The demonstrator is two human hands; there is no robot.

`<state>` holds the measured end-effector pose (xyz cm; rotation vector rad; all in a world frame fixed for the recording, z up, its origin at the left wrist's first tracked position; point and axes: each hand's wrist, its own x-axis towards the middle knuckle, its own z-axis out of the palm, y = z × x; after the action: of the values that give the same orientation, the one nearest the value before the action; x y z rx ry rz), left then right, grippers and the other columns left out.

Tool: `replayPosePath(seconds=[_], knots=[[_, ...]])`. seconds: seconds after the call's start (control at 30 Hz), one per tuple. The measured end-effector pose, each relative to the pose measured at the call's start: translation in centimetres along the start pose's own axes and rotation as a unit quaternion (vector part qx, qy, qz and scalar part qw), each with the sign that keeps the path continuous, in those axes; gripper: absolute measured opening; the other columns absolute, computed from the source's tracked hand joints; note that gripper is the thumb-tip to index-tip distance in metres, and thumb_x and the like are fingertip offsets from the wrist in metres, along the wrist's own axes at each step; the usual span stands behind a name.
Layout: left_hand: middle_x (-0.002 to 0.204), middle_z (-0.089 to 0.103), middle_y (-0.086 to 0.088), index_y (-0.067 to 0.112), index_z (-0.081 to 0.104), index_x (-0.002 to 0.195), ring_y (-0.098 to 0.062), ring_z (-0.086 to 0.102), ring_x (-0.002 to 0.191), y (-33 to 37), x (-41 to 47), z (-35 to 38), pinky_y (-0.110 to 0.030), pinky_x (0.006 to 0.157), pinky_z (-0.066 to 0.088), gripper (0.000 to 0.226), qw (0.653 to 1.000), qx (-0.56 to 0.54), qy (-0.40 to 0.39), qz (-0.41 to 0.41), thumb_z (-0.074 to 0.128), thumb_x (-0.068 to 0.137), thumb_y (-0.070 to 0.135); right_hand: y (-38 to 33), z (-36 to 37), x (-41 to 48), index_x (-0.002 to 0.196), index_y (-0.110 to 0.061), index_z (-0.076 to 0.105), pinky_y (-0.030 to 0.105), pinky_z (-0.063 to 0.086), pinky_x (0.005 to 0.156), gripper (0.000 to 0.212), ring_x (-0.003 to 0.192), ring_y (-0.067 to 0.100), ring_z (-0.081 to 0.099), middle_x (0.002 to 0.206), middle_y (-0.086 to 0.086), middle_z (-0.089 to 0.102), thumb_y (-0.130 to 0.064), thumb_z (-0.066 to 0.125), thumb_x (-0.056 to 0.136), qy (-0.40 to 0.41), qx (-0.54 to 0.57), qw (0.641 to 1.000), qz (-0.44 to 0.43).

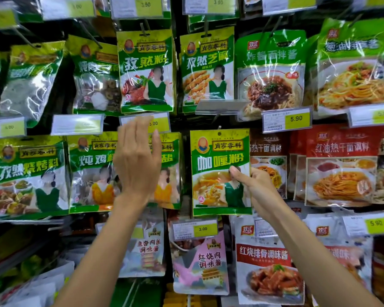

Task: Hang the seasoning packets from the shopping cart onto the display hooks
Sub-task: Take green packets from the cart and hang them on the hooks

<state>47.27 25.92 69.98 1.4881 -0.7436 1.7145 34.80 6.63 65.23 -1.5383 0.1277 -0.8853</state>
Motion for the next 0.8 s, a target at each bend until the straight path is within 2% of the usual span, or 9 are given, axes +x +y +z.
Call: replayPosePath(seconds=[0.1, 0.17, 0.3, 0.43, 0.53, 0.67, 0.7, 0.73, 0.8], knots=[[0.124, 0.057, -0.021, 0.001, 0.054, 0.128, -0.036, 0.054, 0.113, -1.4, 1.7, 1.7, -0.041, 0.095, 0.044, 0.034, 0.996, 0.055, -0.018, 0.063, 0.046, 0.100, 0.019, -0.4, -0.3, 0.8, 0.105, 0.009, 0.065, 0.047, 0.047, 0.101, 0.036, 0.106, 0.028, 0.065, 0.107, 0.018, 0.071, -0.024, 0.064, 0.091, -0.002, -0.010, 1.000, -0.008], [0.131, 0.053, -0.023, 0.001, 0.050, 0.132, -0.038, 0.050, 0.120, -2.1, 1.9, 2.6, -0.045, 0.103, 0.039, 0.038, 0.993, 0.083, -0.038, 0.080, 0.043, 0.101, 0.023, -0.5, -0.4, 1.4, 0.104, 0.008, 0.066, 0.044, 0.049, 0.098, 0.035, 0.104, 0.027, 0.066, 0.105, 0.015, 0.072, -0.025, 0.065, 0.091, 0.001, -0.009, 1.000, -0.011], [0.135, 0.049, -0.023, 0.001, 0.046, 0.135, -0.038, 0.046, 0.124, -3.0, 1.6, 3.7, -0.047, 0.107, 0.034, 0.042, 0.990, 0.095, -0.060, 0.081, 0.040, 0.102, 0.026, -0.5, -0.5, 2.4, 0.091, -0.007, 0.071, 0.034, 0.055, 0.083, 0.018, 0.094, 0.023, 0.071, 0.094, 0.007, 0.076, -0.025, 0.066, 0.090, -0.006, -0.003, 1.000, 0.002], [0.130, 0.053, -0.022, 0.000, 0.049, 0.131, -0.037, 0.048, 0.120, -3.4, 1.3, 4.2, -0.046, 0.106, 0.033, 0.040, 0.993, 0.082, -0.039, 0.081, 0.039, 0.102, 0.026, -0.3, -0.8, 2.7, 0.080, -0.007, 0.069, 0.047, 0.053, 0.092, 0.020, 0.094, 0.030, 0.069, 0.094, 0.014, 0.073, -0.025, 0.068, 0.088, -0.006, -0.005, 1.000, 0.019], [0.126, 0.054, -0.023, -0.002, 0.049, 0.130, -0.035, 0.046, 0.118, -3.4, 1.1, 4.3, -0.045, 0.106, 0.034, 0.041, 0.993, 0.071, -0.023, 0.089, 0.039, 0.102, 0.027, -0.1, -0.8, 3.0, 0.085, 0.000, 0.068, 0.044, 0.051, 0.093, 0.029, 0.100, 0.031, 0.066, 0.102, 0.021, 0.070, -0.029, 0.068, 0.088, 0.005, -0.018, 0.999, 0.034], [0.124, 0.055, -0.024, -0.005, 0.050, 0.128, -0.036, 0.047, 0.117, -3.8, 0.9, 4.4, -0.045, 0.107, 0.034, 0.042, 0.993, 0.066, -0.017, 0.098, 0.040, 0.102, 0.027, 0.4, -0.3, 4.6, 0.081, -0.003, 0.061, 0.014, 0.051, 0.057, 0.027, 0.081, 0.012, 0.069, 0.100, 0.016, 0.070, -0.028, 0.068, 0.089, 0.020, -0.011, 0.998, 0.058], [0.124, 0.055, -0.024, -0.005, 0.050, 0.127, -0.036, 0.048, 0.117, -3.8, 0.9, 4.4, -0.046, 0.107, 0.034, 0.042, 0.993, 0.066, -0.016, 0.100, 0.040, 0.102, 0.027, 0.5, -0.1, 5.2, 0.086, -0.004, 0.061, 0.012, 0.052, 0.057, 0.025, 0.081, 0.007, 0.068, 0.107, 0.015, 0.069, -0.028, 0.068, 0.089, 0.023, -0.010, 0.997, 0.067], [0.124, 0.055, -0.024, -0.005, 0.051, 0.127, -0.037, 0.048, 0.117, -3.9, 1.0, 4.4, -0.046, 0.107, 0.035, 0.042, 0.993, 0.066, -0.016, 0.102, 0.040, 0.102, 0.027, 0.6, 0.2, 5.7, 0.097, -0.002, 0.062, 0.016, 0.055, 0.070, 0.028, 0.091, 0.007, 0.067, 0.117, 0.015, 0.066, -0.027, 0.068, 0.089, 0.033, -0.016, 0.997, 0.071], [0.123, 0.056, -0.024, -0.004, 0.051, 0.127, -0.037, 0.049, 0.116, -3.9, 1.0, 4.4, -0.046, 0.106, 0.036, 0.042, 0.992, 0.066, -0.017, 0.104, 0.040, 0.102, 0.027, 1.2, 0.7, 6.9, 0.121, 0.001, 0.054, 0.031, 0.044, 0.099, 0.045, 0.122, 0.023, 0.054, 0.134, 0.015, 0.055, -0.027, 0.069, 0.089, 0.064, -0.035, 0.995, 0.071]])
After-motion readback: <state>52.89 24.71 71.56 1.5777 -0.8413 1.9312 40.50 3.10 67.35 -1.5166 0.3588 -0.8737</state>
